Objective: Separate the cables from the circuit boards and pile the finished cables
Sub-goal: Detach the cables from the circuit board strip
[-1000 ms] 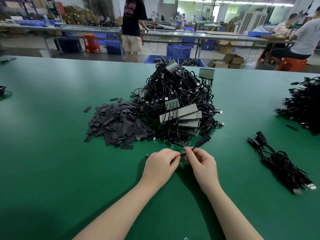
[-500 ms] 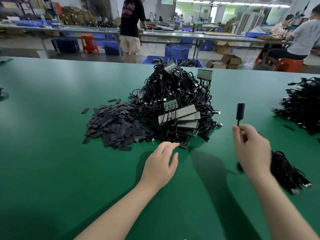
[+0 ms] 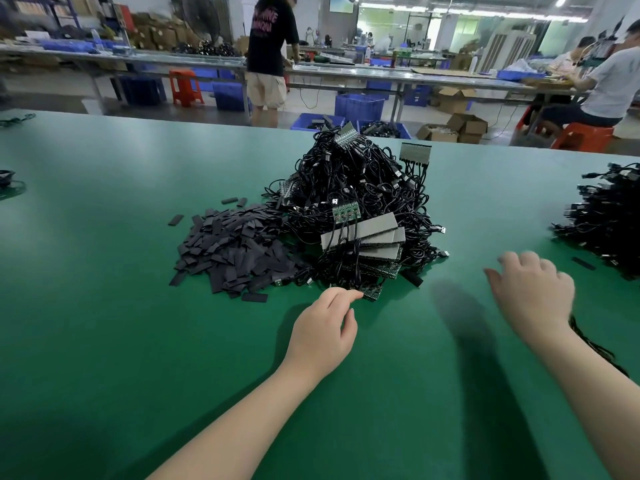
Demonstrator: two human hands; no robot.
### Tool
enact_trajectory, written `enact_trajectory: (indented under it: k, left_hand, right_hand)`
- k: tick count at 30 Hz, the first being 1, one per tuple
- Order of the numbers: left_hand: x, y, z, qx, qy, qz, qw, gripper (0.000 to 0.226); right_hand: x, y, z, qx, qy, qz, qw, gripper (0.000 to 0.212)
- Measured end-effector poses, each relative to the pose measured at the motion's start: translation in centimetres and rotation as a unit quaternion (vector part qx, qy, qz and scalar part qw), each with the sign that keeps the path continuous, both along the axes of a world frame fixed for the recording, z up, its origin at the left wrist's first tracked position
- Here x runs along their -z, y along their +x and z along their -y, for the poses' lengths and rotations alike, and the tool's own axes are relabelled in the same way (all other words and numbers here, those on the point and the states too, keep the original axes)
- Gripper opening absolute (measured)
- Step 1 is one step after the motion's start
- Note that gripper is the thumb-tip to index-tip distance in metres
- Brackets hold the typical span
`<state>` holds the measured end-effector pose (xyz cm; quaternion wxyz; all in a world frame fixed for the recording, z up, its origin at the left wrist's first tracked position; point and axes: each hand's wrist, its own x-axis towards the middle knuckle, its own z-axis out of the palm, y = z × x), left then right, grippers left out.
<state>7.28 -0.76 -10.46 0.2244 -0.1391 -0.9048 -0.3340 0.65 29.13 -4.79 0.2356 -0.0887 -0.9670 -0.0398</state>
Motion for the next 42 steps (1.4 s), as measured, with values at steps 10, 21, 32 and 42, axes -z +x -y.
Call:
enact_trajectory:
  k: [10,21,32,42]
  left_hand:
    - [0.3,-0.1,0.0,-0.001,0.003,-0.016,1.0,0.035]
    - [0.3,-0.4,0.2,0.023,-0.016,-0.038,0.999,0.033]
    - [0.3,-0.2,0.1,0.019,0.002,-0.047,0.999,0.032]
    - [-0.5,-0.9,0.5,-0.068,0.186,-0.1,0.975,0.05]
  right_hand:
    - [-6.9,-4.3,19.1,-0.229,-0.125,-0.009,0.965,0.044]
    - [-5.3,-9.2,19.7,-0.14,-0.047,0.166,0.975,0.05]
    - [-4.9,-6.6,19.0,-0.277,-0.37,0.041,0.886,0.017]
    - [-0.1,1.7,16.4,-0.289,-0.611,0.02,0.736,0.011]
